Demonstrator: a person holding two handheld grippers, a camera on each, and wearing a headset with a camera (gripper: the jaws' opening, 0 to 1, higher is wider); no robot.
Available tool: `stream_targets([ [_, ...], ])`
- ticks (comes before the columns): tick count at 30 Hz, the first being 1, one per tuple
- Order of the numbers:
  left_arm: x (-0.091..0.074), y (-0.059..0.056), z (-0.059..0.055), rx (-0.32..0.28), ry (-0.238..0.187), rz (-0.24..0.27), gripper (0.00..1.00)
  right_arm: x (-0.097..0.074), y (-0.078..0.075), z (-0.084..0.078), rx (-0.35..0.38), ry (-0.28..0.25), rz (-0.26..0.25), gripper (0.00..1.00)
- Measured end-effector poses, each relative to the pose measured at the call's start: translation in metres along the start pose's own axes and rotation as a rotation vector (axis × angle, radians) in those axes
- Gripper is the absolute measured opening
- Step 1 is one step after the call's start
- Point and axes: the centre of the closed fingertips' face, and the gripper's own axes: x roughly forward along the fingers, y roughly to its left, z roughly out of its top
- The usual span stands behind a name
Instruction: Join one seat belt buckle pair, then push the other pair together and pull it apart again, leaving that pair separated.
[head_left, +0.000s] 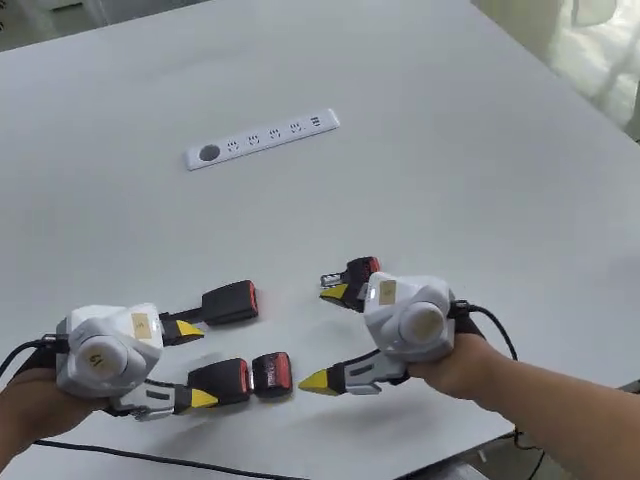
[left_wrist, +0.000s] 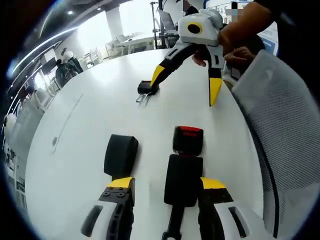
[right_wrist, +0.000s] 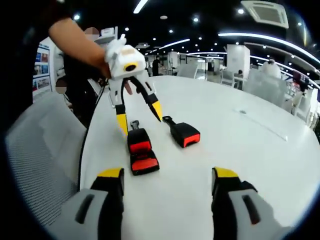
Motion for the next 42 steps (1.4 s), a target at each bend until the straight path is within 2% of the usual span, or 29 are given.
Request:
stream_targets([
  [2, -0.004, 0.012, 0.007, 0.006, -0.016, 0.029, 0.53, -0.008, -0.010, -0.002, -0.009, 0.009, -0.004, 0.73],
  [3, -0.007, 0.022, 0.009, 0.014, -0.018, 0.054, 0.53, -0.013, -0.017, -0.004, -0.012, 0.017, -0.004, 0.73],
  [7, -0.015, 0.042, 0.016, 0.019, -0.029, 0.086, 0.54, -0.026, -0.037, -0.008, -0.020, 0.043, 0.003, 0.74],
  [8, -0.015, 0.045, 0.014, 0.049, -0.003, 0.083, 0.55, -0.030, -0.041, -0.010, -0.027, 0.051, 0.001, 0.73],
  [9, -0.014, 0.047, 0.014, 0.051, 0.001, 0.079, 0.55, -0.032, -0.045, -0.011, -0.028, 0.059, 0.000, 0.73],
  [14, -0.013, 0.070, 0.028, 0.026, -0.039, 0.100, 0.57, -0.044, -0.072, -0.019, -0.006, 0.072, 0.004, 0.74],
  [19, -0.003, 0.082, 0.033, 0.015, -0.051, 0.084, 0.64, -0.046, -0.092, -0.025, 0.005, 0.091, 0.007, 0.76],
  [21, 0.004, 0.085, 0.031, -0.001, -0.053, 0.070, 0.64, -0.044, -0.101, -0.033, -0.001, 0.118, 0.012, 0.75],
  [23, 0.011, 0.086, 0.026, -0.002, -0.037, 0.059, 0.65, -0.039, -0.103, -0.039, 0.016, 0.125, 0.031, 0.76],
  [25, 0.017, 0.084, 0.022, -0.014, -0.032, 0.030, 0.65, -0.036, -0.103, -0.043, 0.009, 0.143, 0.040, 0.76],
  [32, 0.036, 0.084, 0.008, -0.035, -0.005, -0.010, 0.65, -0.023, -0.104, -0.055, 0.013, 0.181, 0.079, 0.74],
  [42, 0.050, 0.076, 0.003, -0.054, -0.010, -0.061, 0.58, -0.019, -0.096, -0.064, -0.010, 0.217, 0.126, 0.66],
])
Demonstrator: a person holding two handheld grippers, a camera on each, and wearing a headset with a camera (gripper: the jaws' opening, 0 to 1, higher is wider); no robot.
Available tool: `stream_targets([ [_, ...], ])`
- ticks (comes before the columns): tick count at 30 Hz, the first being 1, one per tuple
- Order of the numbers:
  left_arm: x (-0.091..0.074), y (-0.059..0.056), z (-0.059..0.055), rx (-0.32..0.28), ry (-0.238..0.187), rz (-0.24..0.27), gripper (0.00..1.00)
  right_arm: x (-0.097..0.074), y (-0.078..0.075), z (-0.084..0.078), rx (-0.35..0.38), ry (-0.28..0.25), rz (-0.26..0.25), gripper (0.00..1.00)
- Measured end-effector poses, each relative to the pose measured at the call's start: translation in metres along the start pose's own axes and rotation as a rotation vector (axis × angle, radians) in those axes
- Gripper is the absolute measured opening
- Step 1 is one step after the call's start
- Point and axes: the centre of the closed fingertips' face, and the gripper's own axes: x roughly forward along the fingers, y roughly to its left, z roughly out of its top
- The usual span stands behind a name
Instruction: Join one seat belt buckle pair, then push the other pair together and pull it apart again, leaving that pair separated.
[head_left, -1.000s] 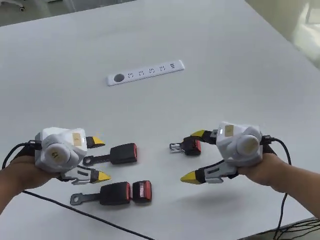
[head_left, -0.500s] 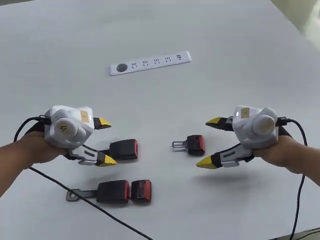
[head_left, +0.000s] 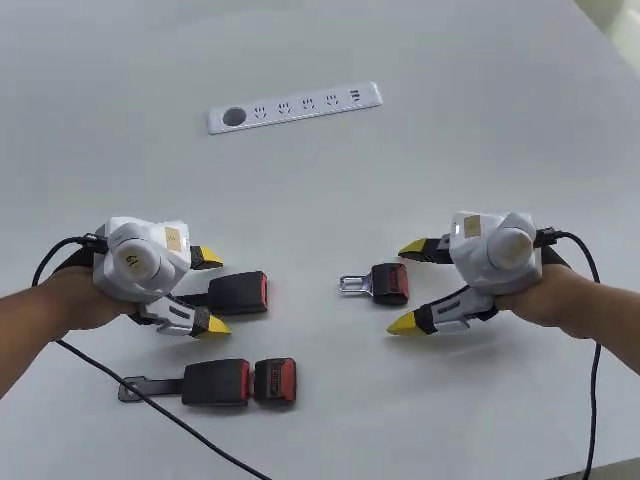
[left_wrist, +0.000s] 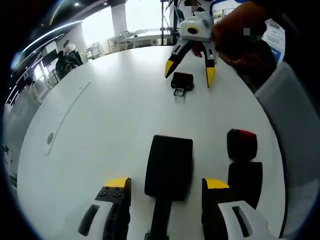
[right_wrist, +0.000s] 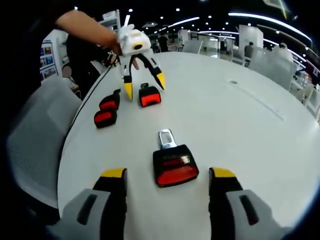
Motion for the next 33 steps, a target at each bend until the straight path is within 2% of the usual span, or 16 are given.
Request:
stream_targets([
  [2, 0.003, 0.000, -0.002, 0.008, 0.015, -0.005, 0.56, 0.000, -0.003, -0.001, -0.019, -0.006, 0.000, 0.65],
  [3, 0.004, 0.000, 0.001, 0.000, -0.001, -0.006, 0.55, -0.002, -0.002, -0.001, -0.009, -0.005, 0.003, 0.64],
  [5, 0.004, 0.000, 0.001, 0.009, 0.006, -0.012, 0.54, -0.003, -0.001, 0.001, -0.011, -0.015, 0.013, 0.61],
  [7, 0.004, -0.001, 0.002, 0.028, 0.008, -0.024, 0.53, -0.004, 0.001, -0.001, -0.051, -0.001, 0.011, 0.60],
  [10, 0.005, 0.000, 0.002, 0.029, 0.010, -0.026, 0.50, -0.005, 0.002, 0.000, -0.038, -0.009, 0.015, 0.58],
  [12, 0.005, 0.000, 0.002, 0.053, 0.025, -0.038, 0.46, -0.004, 0.001, 0.000, -0.063, -0.005, 0.007, 0.54],
  [14, 0.005, -0.001, 0.004, 0.065, 0.036, -0.046, 0.41, -0.003, 0.001, 0.004, -0.051, -0.017, 0.009, 0.49],
  [16, 0.005, 0.000, 0.003, 0.070, 0.042, -0.050, 0.38, -0.003, -0.002, 0.002, -0.079, 0.002, -0.018, 0.43],
  [19, 0.005, -0.001, 0.003, 0.095, 0.060, -0.058, 0.35, -0.003, -0.007, -0.001, -0.068, 0.003, -0.021, 0.36],
  [20, 0.006, -0.001, 0.004, 0.106, 0.068, -0.060, 0.35, -0.002, -0.008, 0.000, -0.089, 0.002, -0.013, 0.36],
  [27, 0.005, -0.001, 0.003, 0.115, 0.095, -0.063, 0.34, -0.003, -0.011, -0.004, -0.094, -0.026, 0.012, 0.35],
  [33, 0.006, -0.002, 0.002, 0.149, 0.117, -0.082, 0.34, 0.001, -0.009, 0.000, -0.074, -0.067, 0.000, 0.34],
])
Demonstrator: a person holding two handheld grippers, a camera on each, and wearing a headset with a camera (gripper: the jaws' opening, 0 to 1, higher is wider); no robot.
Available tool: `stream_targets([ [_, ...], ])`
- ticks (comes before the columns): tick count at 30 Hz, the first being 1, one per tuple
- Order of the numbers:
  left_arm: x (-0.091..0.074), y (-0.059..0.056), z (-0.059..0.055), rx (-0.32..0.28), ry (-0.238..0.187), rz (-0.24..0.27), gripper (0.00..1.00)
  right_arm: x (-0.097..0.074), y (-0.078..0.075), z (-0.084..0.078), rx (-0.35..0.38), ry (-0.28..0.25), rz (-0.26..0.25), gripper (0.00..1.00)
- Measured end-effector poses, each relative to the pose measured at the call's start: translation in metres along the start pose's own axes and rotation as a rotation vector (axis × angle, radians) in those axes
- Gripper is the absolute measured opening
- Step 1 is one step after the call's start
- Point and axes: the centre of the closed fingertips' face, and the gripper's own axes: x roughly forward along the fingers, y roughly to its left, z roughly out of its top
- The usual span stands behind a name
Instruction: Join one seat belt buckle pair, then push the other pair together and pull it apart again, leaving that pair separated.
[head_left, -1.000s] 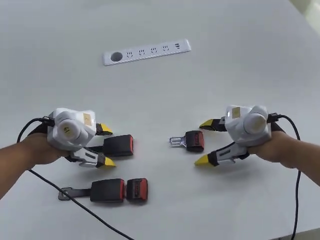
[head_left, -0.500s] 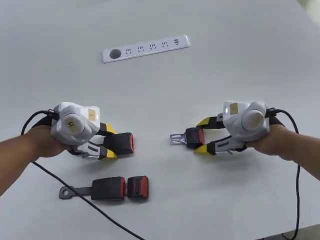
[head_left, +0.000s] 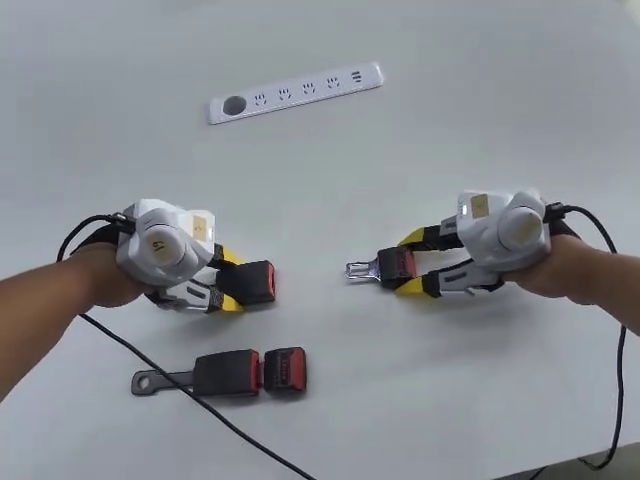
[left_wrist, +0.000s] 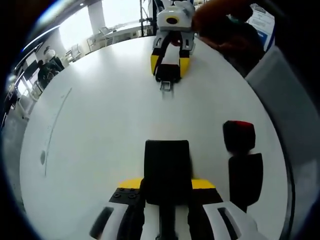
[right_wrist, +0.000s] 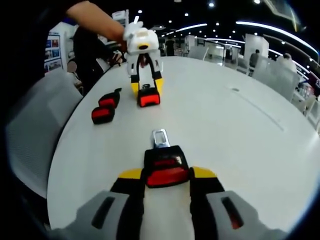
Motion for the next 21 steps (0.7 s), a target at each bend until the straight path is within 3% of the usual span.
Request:
stream_targets([
  [7, 0.001, 0.000, 0.000, 0.039, 0.030, -0.023, 0.34, 0.015, 0.005, 0.012, 0.011, -0.025, -0.002, 0.34],
  [21, 0.002, 0.001, 0.000, 0.023, 0.030, -0.024, 0.33, 0.050, 0.015, 0.035, 0.008, -0.065, 0.001, 0.34],
])
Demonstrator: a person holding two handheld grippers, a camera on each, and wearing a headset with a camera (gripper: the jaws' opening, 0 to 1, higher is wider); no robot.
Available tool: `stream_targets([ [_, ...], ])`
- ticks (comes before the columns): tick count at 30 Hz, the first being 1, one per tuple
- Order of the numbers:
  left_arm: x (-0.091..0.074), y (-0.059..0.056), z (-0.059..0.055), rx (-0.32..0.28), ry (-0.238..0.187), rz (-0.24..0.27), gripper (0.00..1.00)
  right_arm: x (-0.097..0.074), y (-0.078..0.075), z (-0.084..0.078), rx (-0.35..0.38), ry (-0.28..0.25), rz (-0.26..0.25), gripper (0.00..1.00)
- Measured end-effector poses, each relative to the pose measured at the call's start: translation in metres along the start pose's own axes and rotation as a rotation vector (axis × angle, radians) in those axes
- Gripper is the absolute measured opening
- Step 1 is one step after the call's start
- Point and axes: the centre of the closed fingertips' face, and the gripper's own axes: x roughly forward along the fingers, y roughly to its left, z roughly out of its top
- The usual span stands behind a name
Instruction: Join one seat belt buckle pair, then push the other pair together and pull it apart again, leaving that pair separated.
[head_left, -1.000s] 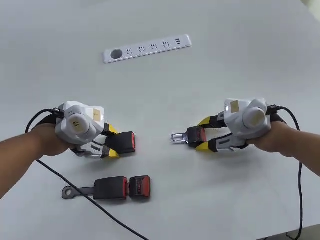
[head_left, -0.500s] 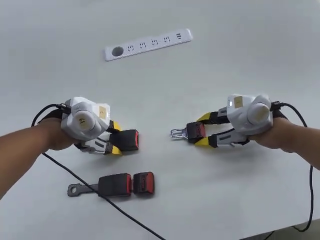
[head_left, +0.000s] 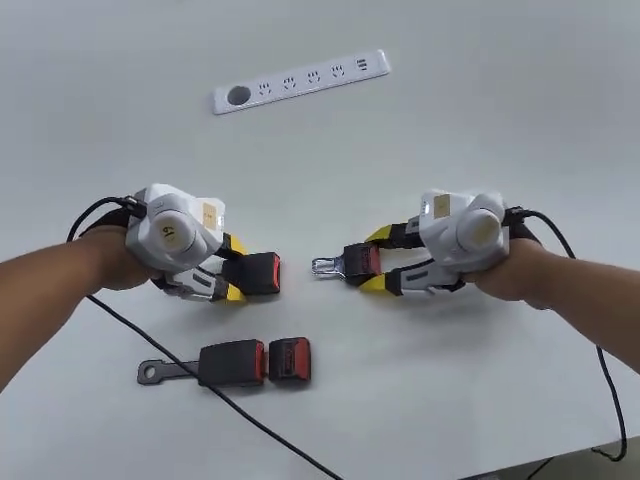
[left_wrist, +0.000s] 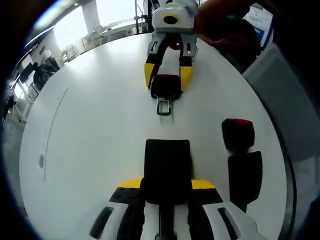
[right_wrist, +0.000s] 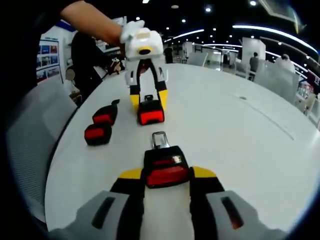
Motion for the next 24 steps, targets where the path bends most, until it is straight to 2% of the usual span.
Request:
stream_targets([
  [12, 0.000, 0.000, 0.000, 0.001, 0.010, -0.001, 0.33, 0.030, 0.005, 0.017, -0.012, 0.004, 0.034, 0.34],
  [19, 0.001, 0.000, 0.000, -0.008, 0.016, -0.001, 0.34, 0.034, 0.004, 0.019, -0.002, 0.006, 0.033, 0.34],
  [24, 0.001, 0.000, -0.001, -0.007, 0.028, 0.002, 0.34, 0.043, 0.007, 0.025, -0.008, 0.009, 0.023, 0.34],
])
